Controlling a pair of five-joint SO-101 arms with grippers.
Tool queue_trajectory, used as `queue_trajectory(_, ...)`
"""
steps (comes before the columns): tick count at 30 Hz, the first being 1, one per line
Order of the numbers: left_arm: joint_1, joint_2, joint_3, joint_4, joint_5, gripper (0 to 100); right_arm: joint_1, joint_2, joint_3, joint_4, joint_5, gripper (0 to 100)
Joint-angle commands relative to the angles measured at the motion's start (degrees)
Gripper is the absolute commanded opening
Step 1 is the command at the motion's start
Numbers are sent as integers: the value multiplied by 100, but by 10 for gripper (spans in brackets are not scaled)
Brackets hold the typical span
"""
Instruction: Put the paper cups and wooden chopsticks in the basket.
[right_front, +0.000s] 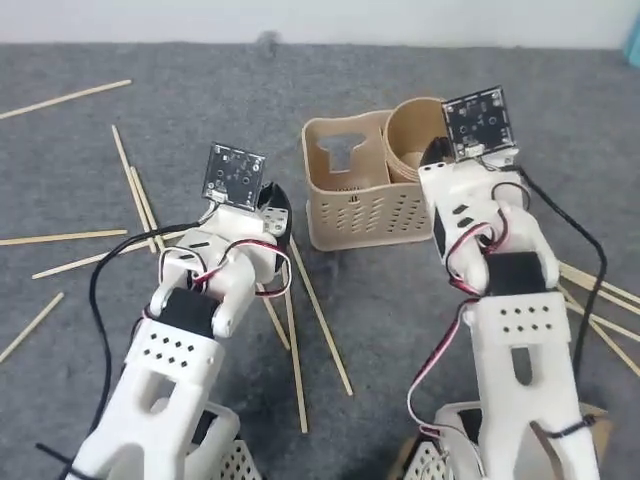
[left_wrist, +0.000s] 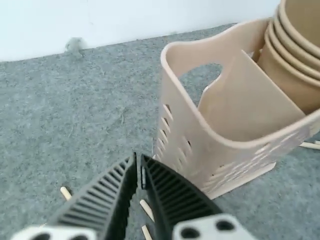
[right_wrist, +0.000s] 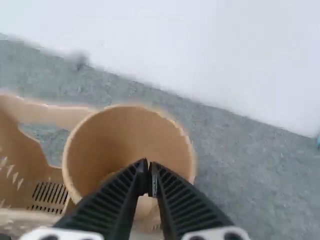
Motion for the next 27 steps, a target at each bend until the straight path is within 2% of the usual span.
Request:
queue_trajectory(1,18,-158,22,-237,-35,13,66,-567,-1055,936,-44,106)
queue_trajectory(4,18,-132,31,-281,-35,13,171,-910,-1530,2141,0,169)
queue_trajectory(6,18,-132,31,-281,-35,13,242,-1121,-1697,2905,35,162)
queue_trajectory(10,18,-123,31,-281,-35,13,822,-1367,-1767,4127,369,121)
queue_trajectory(14,18,-123,40,-273,-35,13,1947,-1393,-1741,5165,870,93)
queue_trajectory(19,176,-132,136,-281,-35,13,3776,-1393,-1741,6044,1952,95)
queue_trajectory(22,220,-132,163,-281,-44,13,4769,-1393,-1530,6352,2576,95)
queue_trajectory(27,220,-132,171,-281,-44,13,5921,-1385,-536,6352,3903,95)
